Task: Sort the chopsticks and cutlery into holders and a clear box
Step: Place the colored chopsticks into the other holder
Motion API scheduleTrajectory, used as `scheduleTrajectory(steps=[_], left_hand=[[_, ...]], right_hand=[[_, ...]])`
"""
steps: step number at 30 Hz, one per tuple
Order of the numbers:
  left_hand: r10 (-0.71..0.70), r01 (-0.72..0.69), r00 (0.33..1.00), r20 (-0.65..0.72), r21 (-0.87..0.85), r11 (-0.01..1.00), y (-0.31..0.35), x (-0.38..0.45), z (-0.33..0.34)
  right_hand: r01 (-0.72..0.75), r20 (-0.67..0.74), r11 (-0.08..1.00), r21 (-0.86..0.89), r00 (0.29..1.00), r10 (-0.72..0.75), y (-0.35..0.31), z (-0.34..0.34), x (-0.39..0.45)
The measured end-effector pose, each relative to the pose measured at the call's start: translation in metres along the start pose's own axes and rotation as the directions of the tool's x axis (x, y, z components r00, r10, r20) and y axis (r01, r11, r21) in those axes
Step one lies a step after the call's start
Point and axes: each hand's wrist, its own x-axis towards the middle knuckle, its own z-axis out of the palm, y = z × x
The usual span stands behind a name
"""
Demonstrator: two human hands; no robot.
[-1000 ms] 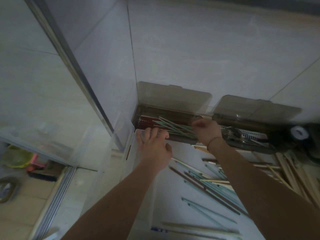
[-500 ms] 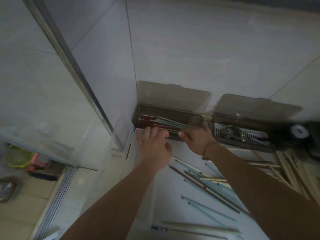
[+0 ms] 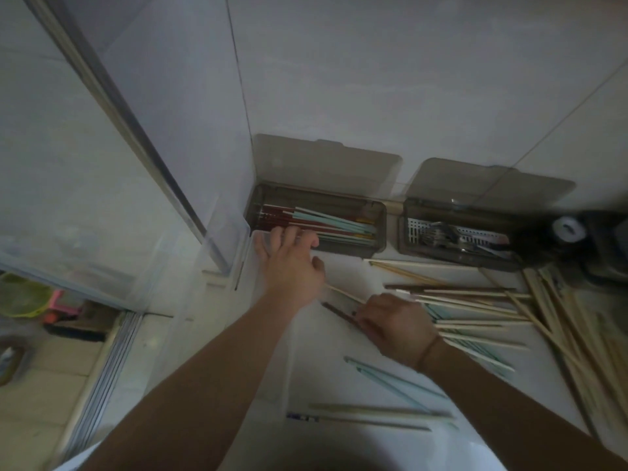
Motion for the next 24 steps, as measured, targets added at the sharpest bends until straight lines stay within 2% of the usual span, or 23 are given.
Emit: scheduleTrajectory(steps=[3, 6, 14, 20, 24], left_hand=[[-0.001, 0.001, 1.000, -0.016, 0.005, 1.000, 0.000, -0.001, 0.001], [-0.001, 0.001, 1.000, -0.020, 0.013, 1.000, 0.001, -0.001, 0.002], [-0.014, 0.014, 1.000, -0.008, 0.034, 0.999, 0.002, 0.000, 0.002], [-0.012, 0.012, 1.000, -0.002, 0.047, 0.999, 0.002, 0.000, 0.003], [-0.015, 0.015, 1.000, 0.004, 0.050, 0.999, 0.002, 0.000, 0.002]], right_hand=[[0.020, 0.099, 1.000, 0.001, 0.995, -0.020, -0.015, 0.009, -0.030], [-0.033, 0.129, 0.997, -0.066, 0.991, 0.041, -0.024, 0.016, -0.053], [-0.199, 0.032, 0.962, -0.188, 0.978, 0.208, -0.036, 0.023, -0.067], [-0.199, -0.015, 0.957, -0.211, 0.980, 0.200, -0.043, 0.036, -0.061], [-0.194, 0.020, 0.964, -0.183, 0.979, 0.201, -0.050, 0.046, -0.059]])
